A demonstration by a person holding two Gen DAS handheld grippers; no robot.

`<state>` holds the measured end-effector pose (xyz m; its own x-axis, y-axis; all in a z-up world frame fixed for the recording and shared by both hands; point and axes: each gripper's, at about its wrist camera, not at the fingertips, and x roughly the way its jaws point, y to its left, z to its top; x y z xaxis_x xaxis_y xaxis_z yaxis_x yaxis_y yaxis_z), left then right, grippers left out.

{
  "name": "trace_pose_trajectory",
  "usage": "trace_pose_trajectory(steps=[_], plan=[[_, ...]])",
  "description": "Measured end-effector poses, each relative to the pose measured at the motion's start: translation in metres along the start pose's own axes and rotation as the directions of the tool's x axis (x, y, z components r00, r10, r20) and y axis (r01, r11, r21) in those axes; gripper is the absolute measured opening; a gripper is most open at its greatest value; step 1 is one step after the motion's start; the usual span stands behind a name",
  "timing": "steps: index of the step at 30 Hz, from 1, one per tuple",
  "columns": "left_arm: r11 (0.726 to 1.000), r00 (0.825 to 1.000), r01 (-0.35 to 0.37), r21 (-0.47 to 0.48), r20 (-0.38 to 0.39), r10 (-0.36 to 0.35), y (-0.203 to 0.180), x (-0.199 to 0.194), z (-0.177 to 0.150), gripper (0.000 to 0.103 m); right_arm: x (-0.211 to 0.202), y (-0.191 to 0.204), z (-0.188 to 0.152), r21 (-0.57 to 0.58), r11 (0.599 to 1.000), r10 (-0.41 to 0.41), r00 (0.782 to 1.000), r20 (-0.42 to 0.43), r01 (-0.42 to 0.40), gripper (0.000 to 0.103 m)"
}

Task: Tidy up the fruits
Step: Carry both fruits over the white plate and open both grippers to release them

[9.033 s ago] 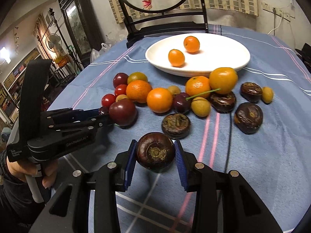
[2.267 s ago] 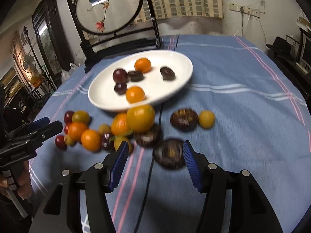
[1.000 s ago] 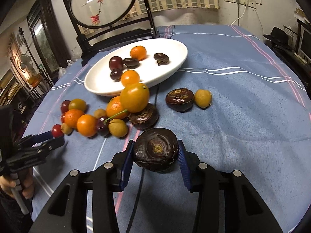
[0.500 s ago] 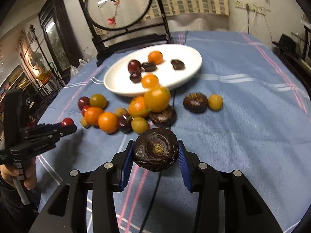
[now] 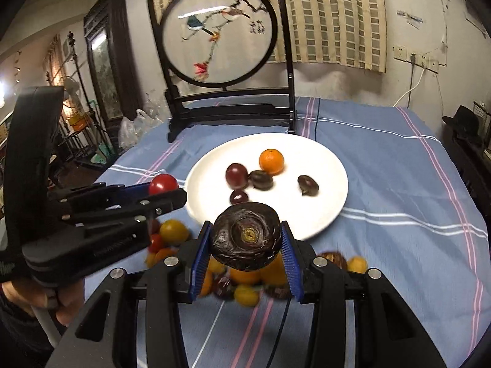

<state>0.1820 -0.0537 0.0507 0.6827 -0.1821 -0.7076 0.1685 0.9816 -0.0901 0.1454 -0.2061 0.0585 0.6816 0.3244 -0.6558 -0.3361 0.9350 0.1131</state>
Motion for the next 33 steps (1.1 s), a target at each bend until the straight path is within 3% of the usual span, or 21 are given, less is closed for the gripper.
trace_pose_trajectory(steps=[8, 16, 17, 20, 21, 25, 33], plan=[[0.998, 0.994, -0.045, -0.05, -0.105, 0.04, 0.01, 0.06, 0.012, 0.031, 0.057, -0.03, 0.009, 0.086, 0.995, -0.037, 0.996, -0.082, 0.045, 0.044], [0.997, 0.992, -0.051, -0.064, -0.121, 0.043, 0.014, 0.08, 0.01, 0.031, 0.083, -0.046, 0.003, 0.154, 0.988, -0.007, 0.994, -0.111, 0.024, 0.045], [0.996, 0.992, -0.053, -0.066, -0.118, 0.045, 0.014, 0.08, 0.01, 0.033, 0.084, -0.047, 0.002, 0.162, 0.987, -0.005, 0.994, -0.109, 0.023, 0.049], [0.996, 0.996, -0.069, -0.064, -0.063, 0.065, 0.013, 0.074, 0.009, 0.059, 0.084, -0.048, 0.001, 0.164, 0.986, -0.005, 0.994, -0.111, 0.023, 0.053], [0.995, 0.996, -0.078, -0.059, -0.037, 0.076, 0.012, 0.069, 0.009, 0.064, 0.083, -0.048, 0.001, 0.165, 0.986, -0.006, 0.994, -0.106, 0.023, 0.053], [0.997, 0.997, -0.067, -0.048, -0.028, 0.066, 0.011, 0.06, 0.009, 0.065, 0.075, -0.05, -0.001, 0.175, 0.984, -0.015, 0.996, -0.088, 0.031, 0.054], [0.994, 0.995, -0.096, -0.045, -0.008, 0.096, 0.014, 0.032, -0.008, 0.078, 0.056, -0.05, -0.014, 0.209, 0.978, -0.005, 0.997, -0.077, 0.021, 0.055]])
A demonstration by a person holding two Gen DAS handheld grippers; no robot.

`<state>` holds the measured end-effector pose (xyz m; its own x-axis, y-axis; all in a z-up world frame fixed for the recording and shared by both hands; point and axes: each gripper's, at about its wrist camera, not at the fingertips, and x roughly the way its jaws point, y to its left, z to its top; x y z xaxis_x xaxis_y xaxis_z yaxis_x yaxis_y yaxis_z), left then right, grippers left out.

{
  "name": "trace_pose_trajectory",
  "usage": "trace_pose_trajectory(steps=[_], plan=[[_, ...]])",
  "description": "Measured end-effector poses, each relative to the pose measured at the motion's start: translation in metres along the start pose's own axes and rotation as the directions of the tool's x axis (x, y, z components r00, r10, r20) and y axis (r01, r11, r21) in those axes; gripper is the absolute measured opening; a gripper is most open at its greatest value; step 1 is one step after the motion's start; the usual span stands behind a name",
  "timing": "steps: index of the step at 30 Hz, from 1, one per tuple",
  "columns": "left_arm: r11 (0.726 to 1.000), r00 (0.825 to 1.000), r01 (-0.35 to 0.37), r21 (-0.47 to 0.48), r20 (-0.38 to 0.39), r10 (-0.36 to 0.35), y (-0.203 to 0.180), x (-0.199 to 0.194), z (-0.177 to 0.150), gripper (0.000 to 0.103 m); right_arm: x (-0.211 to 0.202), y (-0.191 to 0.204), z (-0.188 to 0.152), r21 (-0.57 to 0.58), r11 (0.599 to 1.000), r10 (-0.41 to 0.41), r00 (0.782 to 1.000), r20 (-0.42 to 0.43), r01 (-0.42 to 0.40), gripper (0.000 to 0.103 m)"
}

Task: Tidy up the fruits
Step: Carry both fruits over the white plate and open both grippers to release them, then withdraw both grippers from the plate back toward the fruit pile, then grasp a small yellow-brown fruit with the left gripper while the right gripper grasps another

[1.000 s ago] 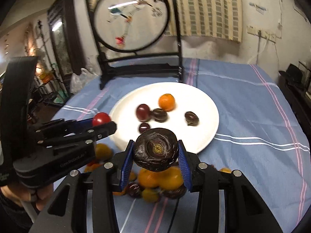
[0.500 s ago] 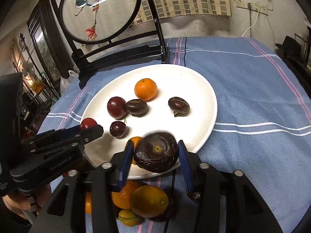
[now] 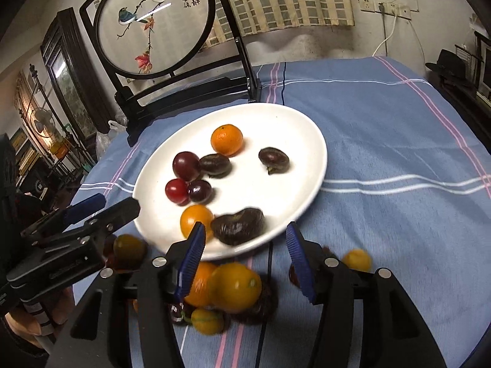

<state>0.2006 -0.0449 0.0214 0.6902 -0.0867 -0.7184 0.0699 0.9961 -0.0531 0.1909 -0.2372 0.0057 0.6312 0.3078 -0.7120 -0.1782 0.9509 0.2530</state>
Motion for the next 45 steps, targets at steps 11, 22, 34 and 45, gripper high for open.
trace_pose_trajectory(steps=[11, 22, 34, 45], plan=[[0.998, 0.999, -0.031, 0.053, 0.011, 0.03, 0.011, -0.038, -0.057, 0.081, -0.032, 0.006, -0.048, -0.023, 1.0, -0.007, 1.0, -0.013, 0.007, 0.058], [0.999, 0.999, 0.02, 0.047, -0.026, -0.019, 0.023, -0.048, -0.091, 0.081, -0.028, 0.034, -0.083, -0.125, 0.992, -0.022, 0.993, -0.114, 0.007, 0.057], [1.0, 0.998, 0.017, -0.002, -0.057, -0.017, 0.051, -0.04, -0.097, 0.081, 0.007, 0.056, -0.076, -0.205, 0.975, -0.114, 0.982, -0.151, 0.081, 0.039], [1.0, 0.997, 0.016, 0.014, -0.073, -0.015, 0.049, -0.035, -0.098, 0.081, 0.007, 0.063, -0.074, -0.236, 0.971, -0.081, 0.988, -0.128, 0.049, 0.028]])
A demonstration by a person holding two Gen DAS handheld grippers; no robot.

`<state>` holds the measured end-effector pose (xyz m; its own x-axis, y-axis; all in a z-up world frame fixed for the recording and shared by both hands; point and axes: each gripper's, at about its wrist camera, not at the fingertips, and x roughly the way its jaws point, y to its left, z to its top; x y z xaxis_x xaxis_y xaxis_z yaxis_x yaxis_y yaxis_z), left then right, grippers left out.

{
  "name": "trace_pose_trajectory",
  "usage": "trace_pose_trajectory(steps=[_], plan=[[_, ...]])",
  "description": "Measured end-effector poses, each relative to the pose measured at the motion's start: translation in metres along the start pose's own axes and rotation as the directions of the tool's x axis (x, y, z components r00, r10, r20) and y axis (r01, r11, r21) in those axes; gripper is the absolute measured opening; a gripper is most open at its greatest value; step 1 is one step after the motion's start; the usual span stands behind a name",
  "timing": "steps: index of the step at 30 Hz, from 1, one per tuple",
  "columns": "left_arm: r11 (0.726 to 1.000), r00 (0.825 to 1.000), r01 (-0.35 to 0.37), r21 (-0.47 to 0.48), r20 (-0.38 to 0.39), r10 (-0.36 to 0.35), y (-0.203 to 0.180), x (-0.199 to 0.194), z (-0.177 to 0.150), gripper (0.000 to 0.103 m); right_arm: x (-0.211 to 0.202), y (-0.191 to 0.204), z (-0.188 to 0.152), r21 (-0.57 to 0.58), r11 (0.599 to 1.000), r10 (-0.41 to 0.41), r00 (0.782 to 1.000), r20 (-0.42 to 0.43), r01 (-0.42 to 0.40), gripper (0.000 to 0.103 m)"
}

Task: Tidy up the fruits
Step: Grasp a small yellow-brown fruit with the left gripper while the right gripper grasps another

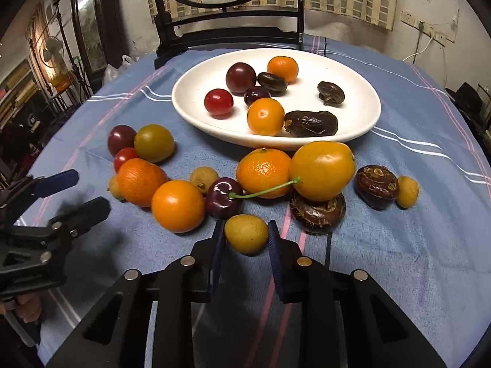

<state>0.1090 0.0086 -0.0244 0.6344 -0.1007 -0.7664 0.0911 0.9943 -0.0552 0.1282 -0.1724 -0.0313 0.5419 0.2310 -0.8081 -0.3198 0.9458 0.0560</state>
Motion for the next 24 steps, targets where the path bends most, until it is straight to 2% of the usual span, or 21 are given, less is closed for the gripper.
trace_pose_trajectory(steps=[8, 12, 16, 18, 21, 22, 24], plan=[[0.999, 0.999, -0.005, 0.031, -0.043, 0.007, -0.007, 0.012, 0.002, 0.081, -0.024, -0.019, -0.016, 0.046, 0.997, 0.061, 0.998, 0.034, -0.063, 0.028], [1.0, 0.995, 0.02, 0.015, -0.101, -0.018, -0.006, 0.025, 0.005, 0.064, -0.031, -0.026, -0.022, 0.059, 0.995, 0.073, 0.996, 0.042, -0.075, 0.028], [1.0, 0.995, 0.011, 0.029, -0.1, -0.008, -0.009, 0.031, 0.01, 0.062, -0.036, -0.029, -0.026, 0.058, 0.994, 0.085, 0.995, 0.052, -0.088, 0.028], [0.998, 0.996, -0.024, 0.056, -0.085, 0.029, -0.013, 0.036, 0.014, 0.049, -0.039, -0.029, -0.026, 0.058, 0.994, 0.091, 0.994, 0.06, -0.095, 0.028], [0.998, 0.996, -0.018, 0.068, -0.082, 0.023, -0.017, 0.035, 0.016, 0.031, -0.042, -0.029, -0.027, 0.059, 0.993, 0.095, 0.993, 0.069, -0.1, 0.028], [0.998, 0.997, -0.011, 0.069, -0.08, 0.017, -0.018, 0.033, 0.016, 0.027, -0.044, -0.03, -0.027, 0.06, 0.993, 0.095, 0.993, 0.073, -0.1, 0.028], [0.997, 0.997, -0.017, 0.069, -0.08, 0.023, -0.018, 0.029, 0.015, 0.026, -0.046, -0.031, -0.027, 0.062, 0.993, 0.094, 0.992, 0.078, -0.099, 0.028]])
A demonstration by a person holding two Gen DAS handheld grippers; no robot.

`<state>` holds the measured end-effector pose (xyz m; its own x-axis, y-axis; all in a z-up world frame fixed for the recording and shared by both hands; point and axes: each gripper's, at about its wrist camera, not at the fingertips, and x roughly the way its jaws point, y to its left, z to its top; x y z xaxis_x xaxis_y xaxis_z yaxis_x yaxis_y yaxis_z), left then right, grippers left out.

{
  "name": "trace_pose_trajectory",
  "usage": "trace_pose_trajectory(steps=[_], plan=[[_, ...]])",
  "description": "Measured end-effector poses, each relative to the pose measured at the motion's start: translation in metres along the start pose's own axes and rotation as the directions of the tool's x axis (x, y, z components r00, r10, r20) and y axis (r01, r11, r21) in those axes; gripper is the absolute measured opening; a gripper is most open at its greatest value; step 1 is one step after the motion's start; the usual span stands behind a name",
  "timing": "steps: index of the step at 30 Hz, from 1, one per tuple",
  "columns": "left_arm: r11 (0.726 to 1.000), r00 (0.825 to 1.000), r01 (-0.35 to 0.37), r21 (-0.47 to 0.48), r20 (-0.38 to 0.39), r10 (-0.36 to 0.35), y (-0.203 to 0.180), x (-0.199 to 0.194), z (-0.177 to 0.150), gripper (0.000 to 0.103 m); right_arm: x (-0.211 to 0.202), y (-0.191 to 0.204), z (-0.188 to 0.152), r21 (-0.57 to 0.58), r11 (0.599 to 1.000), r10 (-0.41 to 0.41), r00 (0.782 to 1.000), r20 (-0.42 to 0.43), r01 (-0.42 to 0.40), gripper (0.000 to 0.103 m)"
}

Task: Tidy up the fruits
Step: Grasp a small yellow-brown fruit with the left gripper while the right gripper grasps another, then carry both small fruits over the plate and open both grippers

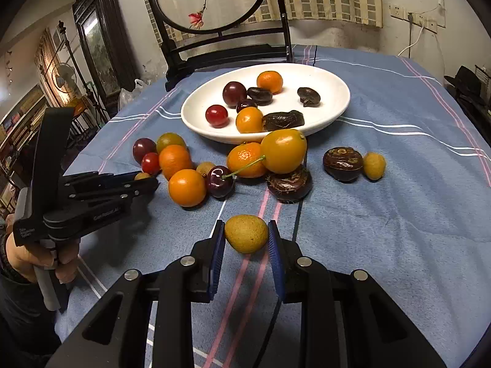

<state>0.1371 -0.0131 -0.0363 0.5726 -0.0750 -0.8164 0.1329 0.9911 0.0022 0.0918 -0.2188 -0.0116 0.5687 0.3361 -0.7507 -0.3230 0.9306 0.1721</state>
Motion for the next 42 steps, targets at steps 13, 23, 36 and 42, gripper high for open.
trace_pose_trajectory(steps=[13, 23, 36, 42], plan=[[0.993, 0.983, 0.112, -0.029, 0.151, -0.106, -0.001, -0.062, 0.04, 0.026, -0.028, 0.002, 0.042, -0.05, 0.998, -0.029, 0.991, 0.129, 0.036, 0.028], [0.995, 0.989, 0.084, -0.056, 0.127, -0.077, -0.016, -0.01, 0.107, 0.026, 0.018, -0.005, 0.1, -0.055, 0.996, -0.056, 0.99, 0.133, 0.063, 0.028], [0.993, 0.996, 0.036, -0.113, 0.081, -0.027, -0.012, 0.03, 0.123, 0.061, 0.054, -0.031, 0.115, 0.056, 0.998, -0.046, 0.992, 0.122, 0.039, 0.063], [0.993, 0.991, 0.032, -0.11, 0.13, -0.017, -0.008, 0.005, 0.115, 0.066, 0.034, -0.041, 0.108, 0.093, 0.995, -0.051, 0.989, 0.137, 0.038, 0.063]])
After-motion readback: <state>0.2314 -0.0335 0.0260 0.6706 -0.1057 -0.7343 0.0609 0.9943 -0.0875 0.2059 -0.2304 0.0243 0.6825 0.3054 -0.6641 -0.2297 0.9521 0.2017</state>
